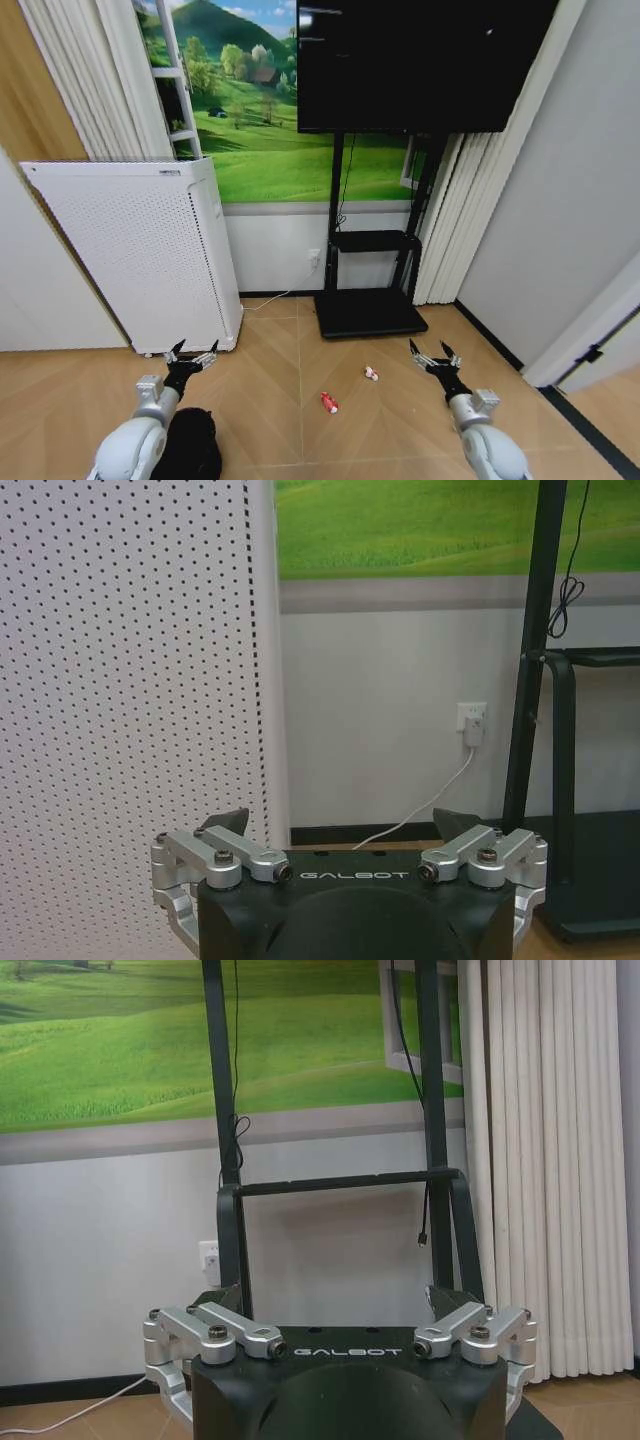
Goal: Pick up the trash bin and place the garbage on the floor into it.
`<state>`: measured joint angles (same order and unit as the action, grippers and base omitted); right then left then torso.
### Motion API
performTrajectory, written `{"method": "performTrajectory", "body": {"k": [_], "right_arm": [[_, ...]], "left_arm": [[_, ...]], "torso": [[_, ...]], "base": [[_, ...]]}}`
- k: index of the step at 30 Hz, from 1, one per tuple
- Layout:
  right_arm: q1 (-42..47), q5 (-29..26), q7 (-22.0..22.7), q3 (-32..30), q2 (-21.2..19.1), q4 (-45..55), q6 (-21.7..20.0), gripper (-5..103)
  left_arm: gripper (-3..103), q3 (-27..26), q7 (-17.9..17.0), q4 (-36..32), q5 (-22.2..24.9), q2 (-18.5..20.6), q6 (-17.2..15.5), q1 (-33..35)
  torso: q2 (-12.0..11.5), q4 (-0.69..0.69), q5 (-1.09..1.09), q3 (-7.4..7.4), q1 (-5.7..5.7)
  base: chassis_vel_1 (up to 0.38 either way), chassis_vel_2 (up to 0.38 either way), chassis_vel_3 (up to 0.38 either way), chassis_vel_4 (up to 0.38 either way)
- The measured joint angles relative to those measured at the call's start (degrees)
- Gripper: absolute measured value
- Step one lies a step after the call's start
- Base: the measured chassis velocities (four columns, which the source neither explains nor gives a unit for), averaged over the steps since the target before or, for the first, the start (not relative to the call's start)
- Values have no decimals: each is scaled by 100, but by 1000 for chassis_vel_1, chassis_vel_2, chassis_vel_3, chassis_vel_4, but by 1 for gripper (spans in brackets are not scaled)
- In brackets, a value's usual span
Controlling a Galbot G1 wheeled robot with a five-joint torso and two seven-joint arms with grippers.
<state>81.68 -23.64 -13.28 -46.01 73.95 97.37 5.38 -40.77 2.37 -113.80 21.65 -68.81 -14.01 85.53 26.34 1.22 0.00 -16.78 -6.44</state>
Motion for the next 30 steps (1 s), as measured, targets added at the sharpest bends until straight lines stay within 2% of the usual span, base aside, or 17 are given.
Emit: {"method": "performTrajectory", "body": {"k": [11,30], "right_arm": [[4,-108,-9,-12,-86,-98,78,100],[16,-259,-29,0,-144,-215,182,100]], "left_arm": [[100,67,-68,-3,-190,-28,32,-21],[100,73,-94,-116,-314,-144,-12,107]], "torso": [[-152,0,0,94,58],[-621,-1,0,385,235]], "base": [[0,0,0,0],[0,0,0,0]]}}
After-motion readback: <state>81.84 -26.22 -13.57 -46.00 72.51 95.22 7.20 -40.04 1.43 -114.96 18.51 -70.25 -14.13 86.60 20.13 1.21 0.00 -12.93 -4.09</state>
